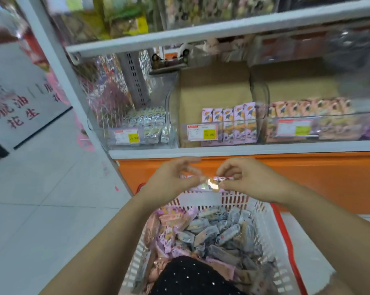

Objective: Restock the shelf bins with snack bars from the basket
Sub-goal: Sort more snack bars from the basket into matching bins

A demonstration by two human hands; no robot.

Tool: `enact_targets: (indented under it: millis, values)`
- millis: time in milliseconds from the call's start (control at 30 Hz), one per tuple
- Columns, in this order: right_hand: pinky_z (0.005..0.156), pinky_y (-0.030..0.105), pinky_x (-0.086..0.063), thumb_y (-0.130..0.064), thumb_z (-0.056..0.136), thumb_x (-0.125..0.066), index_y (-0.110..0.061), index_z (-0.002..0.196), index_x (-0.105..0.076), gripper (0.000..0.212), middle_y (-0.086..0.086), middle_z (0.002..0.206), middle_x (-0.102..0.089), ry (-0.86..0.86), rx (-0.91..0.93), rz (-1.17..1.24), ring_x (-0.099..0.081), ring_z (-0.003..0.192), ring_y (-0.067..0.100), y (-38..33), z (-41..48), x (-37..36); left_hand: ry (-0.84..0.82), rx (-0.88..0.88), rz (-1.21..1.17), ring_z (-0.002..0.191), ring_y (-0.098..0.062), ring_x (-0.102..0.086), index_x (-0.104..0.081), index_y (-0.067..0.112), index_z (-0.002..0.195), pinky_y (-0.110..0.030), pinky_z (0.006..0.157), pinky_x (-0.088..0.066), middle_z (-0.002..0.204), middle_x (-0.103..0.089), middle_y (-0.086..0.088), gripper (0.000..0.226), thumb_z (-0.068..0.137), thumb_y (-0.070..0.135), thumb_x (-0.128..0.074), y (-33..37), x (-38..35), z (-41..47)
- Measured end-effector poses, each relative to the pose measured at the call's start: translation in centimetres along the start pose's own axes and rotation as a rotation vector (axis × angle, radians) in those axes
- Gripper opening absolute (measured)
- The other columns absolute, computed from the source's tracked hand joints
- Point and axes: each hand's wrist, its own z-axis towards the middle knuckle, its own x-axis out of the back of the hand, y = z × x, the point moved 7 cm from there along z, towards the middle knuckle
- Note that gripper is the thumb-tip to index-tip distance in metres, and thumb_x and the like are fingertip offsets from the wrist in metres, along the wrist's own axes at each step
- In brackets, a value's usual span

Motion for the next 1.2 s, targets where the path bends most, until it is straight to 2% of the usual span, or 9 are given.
enact_targets:
  millis: [133, 233, 300, 433, 667, 767, 933, 1100, 1200]
  values:
    - [0.076, 0.03, -0.054, -0.013, 0.081, -0.072, -0.013, 0.094, -0.063, 0.016, 0.011, 0.089, -0.072, 0.016, -0.071, 0.401, -0.068, 0.077, 0.019, -0.3, -1.0, 1.4, 0.278, -0.078, 0.021, 0.087, -0.003, -0.065, -0.058, 0.032, 0.119, -0.027, 0.078, -0.055, 0.106, -0.065, 0.014, 0.047, 0.076, 0.04, -0.073, 3.6, 2.0, 0.7]
    - [0.081, 0.039, -0.053, -0.009, 0.082, -0.071, -0.011, 0.09, -0.061, 0.013, 0.007, 0.075, -0.071, 0.13, -0.068, 0.623, -0.067, 0.07, 0.018, -1.0, -1.0, 2.0, 0.452, -0.051, -0.312, 0.108, -0.023, -0.062, -0.052, 0.027, 0.122, -0.031, 0.075, -0.055, 0.125, -0.059, -0.005, 0.049, 0.078, 0.031, -0.073, 4.3, 2.1, 1.0]
    - [0.078, 0.037, -0.055, -0.012, 0.082, -0.072, -0.013, 0.088, -0.061, 0.013, 0.009, 0.079, -0.072, 0.234, -0.057, 0.671, -0.068, 0.071, 0.019, -1.3, -0.8, 2.4, 0.448, -0.005, -0.576, 0.109, -0.031, -0.062, -0.048, 0.018, 0.125, -0.032, 0.072, -0.058, 0.126, -0.056, -0.02, 0.048, 0.082, 0.016, -0.07, 4.5, 0.7, 1.4]
    - [0.07, 0.027, -0.056, -0.019, 0.082, -0.073, -0.021, 0.084, -0.061, 0.013, 0.0, 0.089, -0.067, 0.402, -0.005, 0.571, -0.066, 0.08, 0.015, -1.8, -0.3, 3.3, 0.392, -0.002, -0.628, 0.098, -0.027, -0.066, -0.044, 0.008, 0.135, -0.044, 0.083, -0.055, 0.113, -0.067, -0.018, 0.049, 0.09, 0.011, -0.062, 4.9, -1.3, 2.1]
    - [0.09, 0.026, -0.051, -0.017, 0.085, -0.069, -0.022, 0.097, -0.065, 0.014, -0.01, 0.098, -0.066, 0.546, 0.102, 0.517, -0.062, 0.094, 0.005, -1.4, 1.5, 5.3, 0.336, -0.064, -0.411, 0.077, -0.007, -0.068, -0.064, 0.027, 0.094, -0.02, 0.065, -0.054, 0.085, -0.071, 0.007, 0.013, 0.091, 0.015, -0.06, 7.1, -0.8, 4.2]
    - [0.093, 0.015, -0.039, -0.022, 0.091, -0.062, -0.02, 0.126, -0.059, 0.035, -0.009, 0.12, -0.059, 0.627, 0.103, 0.263, -0.053, 0.11, 0.004, -0.6, 2.3, 6.8, 0.407, -0.088, -0.286, 0.082, -0.003, -0.067, -0.066, 0.028, 0.102, -0.021, 0.068, -0.052, 0.094, -0.07, 0.008, 0.015, 0.092, 0.017, -0.06, 7.9, 0.8, 6.5]
    - [0.116, 0.029, -0.015, -0.024, 0.094, -0.056, -0.021, 0.145, -0.036, 0.055, -0.002, 0.155, -0.026, 0.548, 0.018, -0.226, -0.014, 0.144, 0.014, 1.4, 4.1, 6.3, 0.552, -0.071, -0.007, 0.08, -0.003, -0.063, -0.056, 0.017, 0.128, -0.025, 0.07, -0.052, 0.108, -0.067, 0.007, 0.034, 0.095, 0.016, -0.056, 8.4, 3.8, 11.2]
    - [0.113, 0.035, -0.021, -0.026, 0.093, -0.054, -0.028, 0.143, -0.038, 0.052, -0.007, 0.157, -0.018, 0.55, 0.02, -0.399, -0.006, 0.145, 0.013, 1.6, 4.2, 6.2, 0.5, 0.133, 0.28, 0.083, -0.015, -0.058, -0.041, 0.011, 0.14, -0.029, 0.071, -0.045, 0.122, -0.062, -0.006, 0.046, 0.095, 0.011, -0.051, 5.9, 4.3, 15.1]
    - [0.112, 0.036, -0.022, -0.026, 0.092, -0.054, -0.03, 0.14, -0.041, 0.05, -0.008, 0.156, -0.017, 0.54, 0.03, -0.402, -0.003, 0.144, 0.012, 1.9, 4.3, 5.9, 0.449, 0.22, 0.39, 0.108, -0.03, -0.057, -0.036, 0.01, 0.142, -0.03, 0.077, -0.04, 0.13, -0.057, -0.013, 0.05, 0.095, 0.009, -0.052, 4.9, 4.1, 16.6]
